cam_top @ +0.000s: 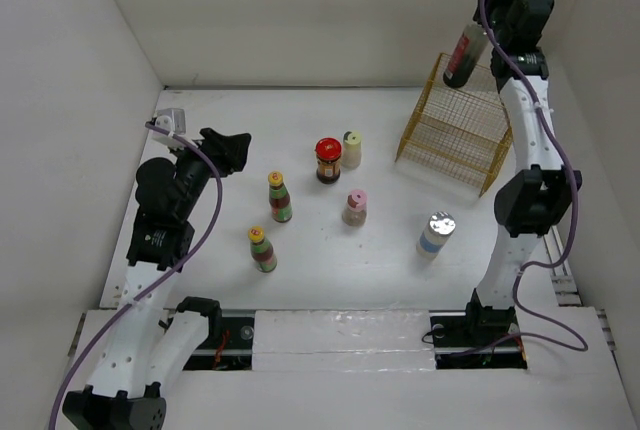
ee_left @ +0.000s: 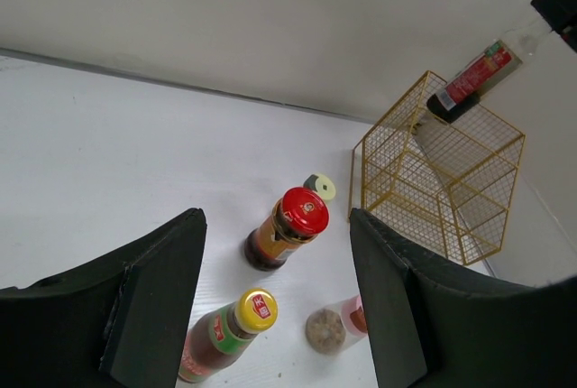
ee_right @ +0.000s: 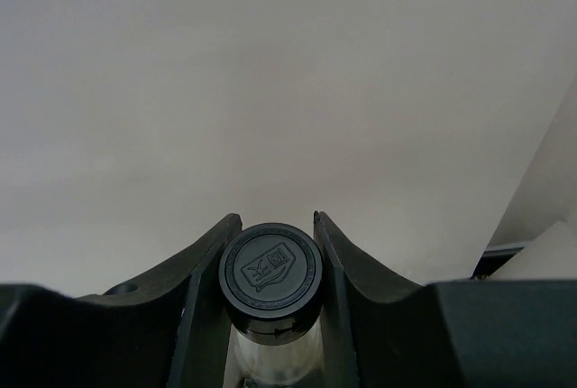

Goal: Organize the condiment bottles

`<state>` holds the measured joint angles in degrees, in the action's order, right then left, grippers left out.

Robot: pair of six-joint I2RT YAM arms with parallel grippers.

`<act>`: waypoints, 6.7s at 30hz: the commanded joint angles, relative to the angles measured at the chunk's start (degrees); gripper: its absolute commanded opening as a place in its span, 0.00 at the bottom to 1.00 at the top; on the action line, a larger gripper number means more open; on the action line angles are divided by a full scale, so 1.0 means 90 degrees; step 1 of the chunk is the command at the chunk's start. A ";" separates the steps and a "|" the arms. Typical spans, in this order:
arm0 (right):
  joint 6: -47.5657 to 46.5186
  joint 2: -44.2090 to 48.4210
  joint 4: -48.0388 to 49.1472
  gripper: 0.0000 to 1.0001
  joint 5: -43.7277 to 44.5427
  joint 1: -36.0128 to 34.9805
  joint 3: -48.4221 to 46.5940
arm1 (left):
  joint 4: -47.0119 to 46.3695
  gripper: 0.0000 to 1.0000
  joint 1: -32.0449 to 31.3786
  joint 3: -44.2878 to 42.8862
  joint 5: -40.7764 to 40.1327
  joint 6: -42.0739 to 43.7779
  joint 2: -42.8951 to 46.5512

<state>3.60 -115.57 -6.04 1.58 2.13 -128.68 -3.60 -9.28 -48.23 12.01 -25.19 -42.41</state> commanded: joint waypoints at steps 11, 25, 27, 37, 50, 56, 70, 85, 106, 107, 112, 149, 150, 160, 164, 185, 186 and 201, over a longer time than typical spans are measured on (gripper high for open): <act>-0.0204 0.0526 0.1950 0.00 0.0545 -0.0461 0.1982 | -0.0216 0.61 -0.0004 -0.0091 -0.0026 0.0016 0.0132; -0.0263 0.0712 0.2380 0.38 0.0596 -0.0520 0.3253 | -0.0274 0.61 -0.0004 -0.0090 0.0052 0.0016 0.0152; -0.0263 0.0712 0.2380 0.55 0.0440 -0.0520 0.3253 | -0.0274 0.61 -0.0004 -0.0091 0.0052 0.0016 0.0064; -0.0204 0.1316 0.1883 0.88 0.0205 -0.0637 0.2853 | -0.0147 0.62 -0.0004 -0.0149 -0.0289 0.0016 0.0123; -0.0135 0.2431 0.2271 0.06 -0.3952 -0.3259 0.4570 | 0.0818 0.53 -0.0004 -0.0344 -0.2593 -0.0862 0.0201; -0.0954 0.2646 0.1731 0.46 -0.5341 -0.4813 0.5070 | 0.1200 0.57 -0.0004 -0.0413 -0.3550 -0.1341 0.0230; -0.1982 0.1894 0.0418 0.97 -0.4560 -0.6457 0.5012 | 0.0985 0.59 -0.0004 -0.0413 -0.3073 -0.1225 0.0133; -0.1621 0.0849 0.1001 0.79 -0.4599 -0.6750 0.4835 | 0.0868 0.60 -0.0004 -0.0354 -0.2829 -0.1098 0.0123; -0.1045 0.2810 0.2165 0.15 -0.3713 -0.6060 0.4650 | 0.0790 0.60 -0.0004 -0.0276 -0.2546 -0.1039 0.0298; -0.1044 0.3102 0.2224 0.15 -0.3518 -0.5912 0.4553 | 0.0790 0.60 -0.0004 -0.0218 -0.2545 -0.1039 0.0299; -0.0917 0.3758 0.2224 0.14 -0.1793 -0.4780 0.4387 | 0.0790 0.60 -0.0004 -0.0218 -0.2536 -0.1039 0.0299; -0.0155 0.1895 0.0877 0.11 0.0537 0.0427 0.1720 | 0.0614 0.60 -0.0004 -0.0227 -0.2273 -0.0922 0.0035; -0.0155 0.1826 0.0877 0.11 0.0537 0.0427 0.1720 | 0.0614 0.60 -0.0004 -0.0227 -0.2272 -0.0922 0.0035; -0.0155 0.1377 0.1394 0.11 0.0361 0.0681 0.1963 | 0.0478 0.63 -0.0004 -0.0285 -0.1862 -0.0736 -0.0346; 0.0011 0.1376 0.1784 0.11 0.0224 0.0681 0.2636 | 0.0478 0.66 -0.0004 -0.0286 -0.1647 -0.0600 -0.0628; 0.0362 0.1239 0.3084 0.31 0.0830 0.0076 0.5206 | 0.1063 0.67 -0.0004 -0.0999 -0.0525 -0.0297 -0.2865; 0.0362 0.1239 0.3084 0.37 0.0830 0.0076 0.5206 | 0.1064 0.65 -0.0004 -0.1067 -0.0466 -0.0239 -0.2953; 0.0821 0.2459 0.2459 0.95 0.0254 0.0076 0.5343 | 0.2245 0.65 -0.0853 -0.3011 -0.1112 0.0464 -0.6036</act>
<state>9.54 -97.27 15.49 6.52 3.29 -80.60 12.67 -16.10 -71.75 2.55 -24.47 -92.97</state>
